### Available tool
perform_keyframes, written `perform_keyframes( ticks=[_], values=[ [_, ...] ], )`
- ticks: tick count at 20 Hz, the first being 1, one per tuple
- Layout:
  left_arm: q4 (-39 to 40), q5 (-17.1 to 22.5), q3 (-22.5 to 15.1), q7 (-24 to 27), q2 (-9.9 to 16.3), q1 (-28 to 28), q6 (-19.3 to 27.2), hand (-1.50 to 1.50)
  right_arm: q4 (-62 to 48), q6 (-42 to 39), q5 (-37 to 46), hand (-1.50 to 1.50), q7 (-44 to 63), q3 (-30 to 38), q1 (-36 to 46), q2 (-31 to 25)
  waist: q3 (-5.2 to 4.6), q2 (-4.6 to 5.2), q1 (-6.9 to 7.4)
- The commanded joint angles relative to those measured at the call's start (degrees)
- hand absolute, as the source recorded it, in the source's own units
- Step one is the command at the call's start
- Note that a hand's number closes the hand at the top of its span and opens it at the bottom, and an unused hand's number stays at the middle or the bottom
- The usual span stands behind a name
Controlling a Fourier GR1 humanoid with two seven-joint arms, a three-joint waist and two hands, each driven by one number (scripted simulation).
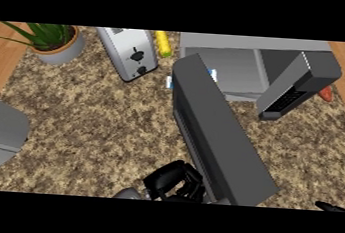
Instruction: Pick up the milk, place it into the microwave and close the microwave
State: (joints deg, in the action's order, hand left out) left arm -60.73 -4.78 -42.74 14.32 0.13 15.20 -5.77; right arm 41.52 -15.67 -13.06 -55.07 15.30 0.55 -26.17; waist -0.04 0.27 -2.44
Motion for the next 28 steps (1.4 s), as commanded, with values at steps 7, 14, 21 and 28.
perform_keyframes(
  ticks=[7, 14, 21, 28],
  values=[
    [0.0, 15.5, -14.4, 2.0, -0.1, 8.2, 15.2, 1.5, 6.5, -7.7, -1.5, -1.5, -2.7, -3.8, 0.4, 0.3, -0.15, 0.49, -3.27],
    [2.5, 22.3, -15.5, 1.7, 0.0, 14.5, 22.0, 1.5, 13.0, -7.7, -3.6, -1.5, 2.2, -6.0, 1.2, -0.5, -0.33, 0.98, -6.98],
    [3.1, 27.1, -15.3, 0.9, -0.1, 22.2, 27.4, 1.5, 17.1, -7.9, -4.3, -1.5, 5.9, -8.3, 2.8, -1.9, -0.31, 1.57, -10.23],
    [5.2, 30.3, -13.7, 3.3, -0.1, 29.5, 31.2, 1.5, 20.1, -9.1, -5.3, -1.5, 8.7, -10.0, 4.1, -3.8, -0.16, 2.41, -13.25]
  ],
)
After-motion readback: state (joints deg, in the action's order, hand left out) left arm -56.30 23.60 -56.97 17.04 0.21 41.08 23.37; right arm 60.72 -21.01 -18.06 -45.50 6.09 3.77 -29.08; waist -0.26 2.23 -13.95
